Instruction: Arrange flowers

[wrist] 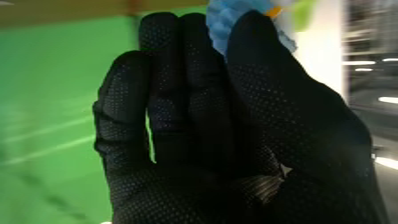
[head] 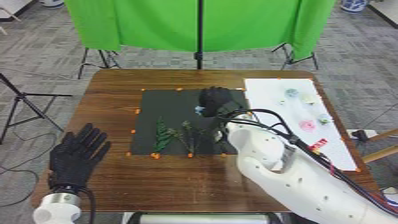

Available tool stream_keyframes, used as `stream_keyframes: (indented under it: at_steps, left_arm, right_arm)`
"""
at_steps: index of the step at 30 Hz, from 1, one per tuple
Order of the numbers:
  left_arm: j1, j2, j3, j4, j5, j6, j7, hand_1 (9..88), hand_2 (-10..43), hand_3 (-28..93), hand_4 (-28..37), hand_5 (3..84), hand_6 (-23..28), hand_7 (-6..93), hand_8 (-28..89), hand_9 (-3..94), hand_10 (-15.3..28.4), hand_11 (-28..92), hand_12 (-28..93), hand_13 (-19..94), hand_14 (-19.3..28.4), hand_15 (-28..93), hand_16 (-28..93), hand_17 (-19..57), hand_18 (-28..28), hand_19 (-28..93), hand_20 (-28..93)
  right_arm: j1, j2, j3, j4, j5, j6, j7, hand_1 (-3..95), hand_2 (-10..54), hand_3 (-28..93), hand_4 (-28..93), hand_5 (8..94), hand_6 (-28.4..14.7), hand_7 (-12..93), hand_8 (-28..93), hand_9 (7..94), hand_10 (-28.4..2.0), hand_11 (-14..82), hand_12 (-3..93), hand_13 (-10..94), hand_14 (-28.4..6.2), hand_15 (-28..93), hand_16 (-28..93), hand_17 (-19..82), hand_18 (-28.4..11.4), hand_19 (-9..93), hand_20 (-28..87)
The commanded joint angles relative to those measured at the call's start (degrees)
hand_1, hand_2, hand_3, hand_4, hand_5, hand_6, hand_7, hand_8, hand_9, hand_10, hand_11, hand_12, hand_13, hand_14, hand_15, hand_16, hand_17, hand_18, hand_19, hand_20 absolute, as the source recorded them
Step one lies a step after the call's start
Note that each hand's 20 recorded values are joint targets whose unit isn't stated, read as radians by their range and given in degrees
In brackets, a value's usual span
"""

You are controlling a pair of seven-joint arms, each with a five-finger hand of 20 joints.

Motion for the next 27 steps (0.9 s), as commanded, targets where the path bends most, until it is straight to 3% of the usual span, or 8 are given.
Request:
stream_keyframes:
  at_steps: [1,8,12,13,14,17,22,27]
  left_arm:
    - [-3.20,1.27,2.28,1.83,-0.11,0.59,0.03,30.2,14.9,75,-28.3,48.5,7.1,21.2,-10,41.6,14.6,28,13,32,13.8,42,-7,-3.6,14.1,35,13]
    - [-4.82,2.94,3.38,2.01,-0.32,0.77,1.84,30.2,14.8,75,-28.3,48.5,7.1,21.3,-10,41.6,14.6,28,13,32,13.8,42,-6,-3.6,14.1,35,13]
    - [-5.34,3.01,4.03,2.36,-0.69,1.00,2.51,30.2,14.7,75,-28.3,48.5,7.1,21.3,-10,41.6,14.6,28,13,32,13.9,42,-6,-3.5,14.1,35,13]
    - [-4.00,3.24,3.86,1.47,-0.95,0.91,3.51,30.2,14.7,75,-28.3,48.5,7.1,21.3,-10,41.6,14.6,28,13,32,13.9,43,-6,-3.5,14.0,35,13]
    - [-3.92,3.23,4.01,1.43,-0.94,0.93,3.89,30.2,14.7,75,-28.3,48.5,7.1,21.2,-11,41.6,14.6,28,13,32,13.9,43,-6,-3.5,14.0,35,13]
    - [-5.78,3.75,4.20,2.17,-0.98,1.17,3.39,30.1,14.7,75,-28.3,48.5,7.1,21.3,-10,41.6,14.7,28,13,32,13.9,43,-6,-3.6,14.1,35,13]
    - [-5.81,4.30,4.07,1.94,-1.36,1.25,4.42,30.2,14.6,75,-28.3,48.4,7.0,21.3,-10,41.6,14.7,28,13,32,14.0,43,-6,-3.6,14.1,35,14]
    - [-7.39,4.42,4.88,2.42,-1.43,0.61,4.03,30.2,14.6,75,-28.3,48.4,7.1,21.3,-11,41.6,14.6,28,13,32,13.9,43,-6,-3.6,14.1,35,14]
  right_arm:
    - [12.24,-7.01,-9.88,4.86,-3.17,-3.02,-4.95,62.0,-9.5,70,-28,71.7,-0.2,35,10,77.9,-11.2,7.3,38.6,63,-7.4,37,36,31,-22.5,76,38]
    - [15.55,-11.79,-14.75,11.00,-9.71,-3.45,-7.25,61.6,-9.5,70,-28,71.5,-0.1,35,9,77.2,-11.0,7.0,37.6,63,-7.5,37,36,31,-22.4,76,38]
    - [14.95,-15.50,-14.41,14.56,-13.13,-3.15,-8.92,61.3,-9.5,70,-28,71.4,-0.1,36,8,77.0,-11.2,7.0,37.4,63,-7.5,36,36,31,-22.4,76,38]
    - [15.42,-15.52,-15.94,13.91,-12.21,-2.77,-7.70,61.2,-9.5,70,-28,71.2,-0.3,35,8,76.9,-11.2,6.9,37.3,62,-7.5,36,36,31,-22.5,76,38]
    - [14.78,-16.31,-15.57,14.21,-12.90,-3.61,-7.88,61.2,-9.5,70,-28,71.2,-0.3,35,8,76.8,-11.2,6.9,37.2,62,-7.5,36,35,31,-22.5,76,38]
    - [13.89,-18.18,-14.98,15.93,-14.88,-5.25,-8.73,61.0,-9.5,70,-28,71.1,-0.5,35,7,76.4,-11.5,6.8,37.0,62,-7.7,36,35,31,-22.5,76,38]
    - [12.87,-18.99,-15.37,16.39,-16.87,-6.33,-9.11,60.9,-9.5,69,-28,71.1,-0.8,34,7,76.1,-11.7,6.9,36.5,62,-8.0,37,35,31,-22.6,76,38]
    - [11.75,-19.21,-15.21,18.43,-20.56,-4.64,-9.32,60.7,-9.5,69,-28,70.7,-0.9,33,6,74.5,-12.2,8.4,35.0,59,-8.7,37,34,30,-22.8,76,37]
